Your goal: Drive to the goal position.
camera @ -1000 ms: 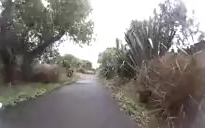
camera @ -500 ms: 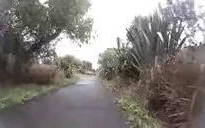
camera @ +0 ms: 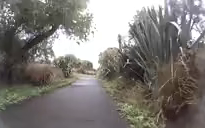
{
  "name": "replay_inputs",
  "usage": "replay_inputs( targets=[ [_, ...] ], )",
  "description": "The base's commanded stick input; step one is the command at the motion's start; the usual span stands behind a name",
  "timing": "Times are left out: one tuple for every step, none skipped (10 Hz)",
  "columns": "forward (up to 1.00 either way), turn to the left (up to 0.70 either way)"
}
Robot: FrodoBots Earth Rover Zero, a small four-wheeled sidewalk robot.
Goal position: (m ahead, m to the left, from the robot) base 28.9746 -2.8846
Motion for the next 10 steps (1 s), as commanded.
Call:
replay_inputs(
  targets=[
    [0.85,0.00],
    [0.85,0.00],
    [0.85,0.00],
    [0.85,0.00],
    [0.85,0.00],
    [0.85,0.00],
    [0.85,0.00],
    [0.85,0.00],
    [0.85,0.00],
    [0.85,0.00]
  ],
)
